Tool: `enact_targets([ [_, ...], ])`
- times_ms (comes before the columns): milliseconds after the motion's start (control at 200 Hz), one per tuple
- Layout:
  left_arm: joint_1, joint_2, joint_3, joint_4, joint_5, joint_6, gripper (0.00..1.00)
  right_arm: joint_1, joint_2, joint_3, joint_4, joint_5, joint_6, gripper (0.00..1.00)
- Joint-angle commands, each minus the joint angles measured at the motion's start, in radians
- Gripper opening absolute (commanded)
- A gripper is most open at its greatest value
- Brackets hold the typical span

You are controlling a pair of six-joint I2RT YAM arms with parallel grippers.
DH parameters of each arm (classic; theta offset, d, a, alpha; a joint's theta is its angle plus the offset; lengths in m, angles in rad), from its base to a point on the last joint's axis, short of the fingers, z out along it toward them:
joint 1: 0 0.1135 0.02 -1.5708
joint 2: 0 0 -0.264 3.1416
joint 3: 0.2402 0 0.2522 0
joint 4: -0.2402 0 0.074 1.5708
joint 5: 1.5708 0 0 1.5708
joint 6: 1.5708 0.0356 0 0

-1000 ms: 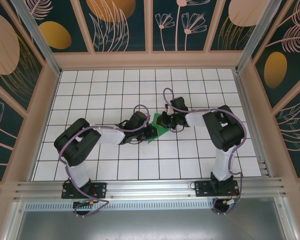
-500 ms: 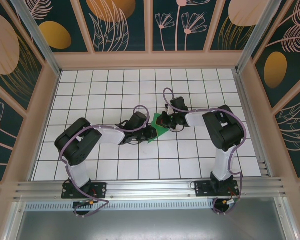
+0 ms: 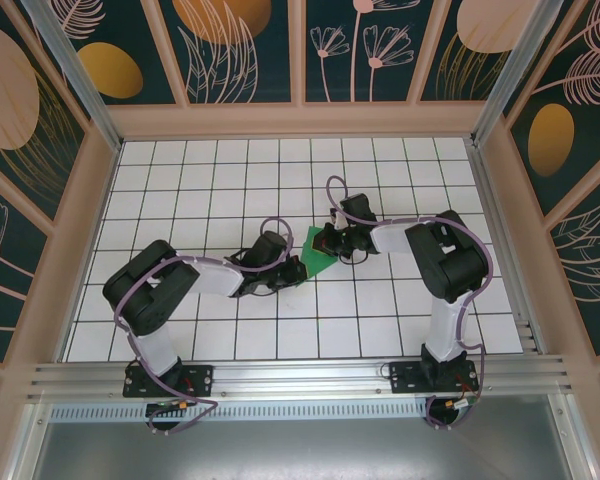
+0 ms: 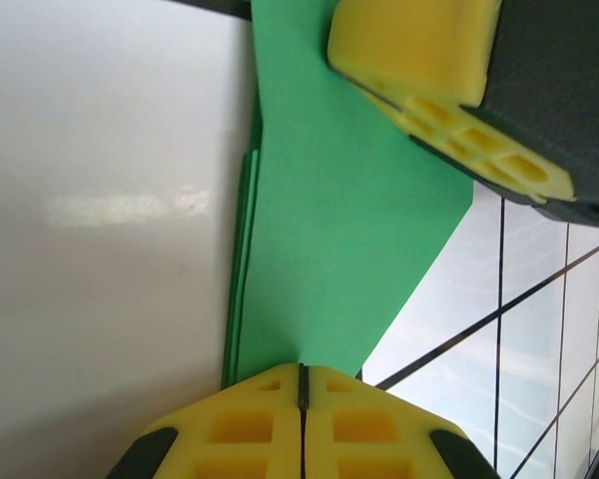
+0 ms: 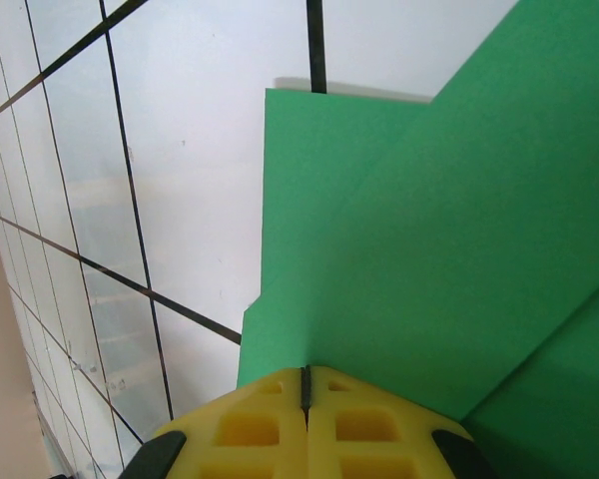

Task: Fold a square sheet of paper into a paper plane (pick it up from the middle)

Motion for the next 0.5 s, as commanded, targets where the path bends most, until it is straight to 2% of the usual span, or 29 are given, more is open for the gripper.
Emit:
enact_targets([
  [0,-0.004,-0.009,-0.060,-0.191,0.053,0.031,0.08,-0.011,0.094,-0.032,-0.121,0.136,-0.016,0.05],
  [495,-0.017,-0.096,-0.053,-0.333,0.061,0.176,0.08,-0.013,0.110,-0.023,-0.139,0.149,-0.019,0.05],
])
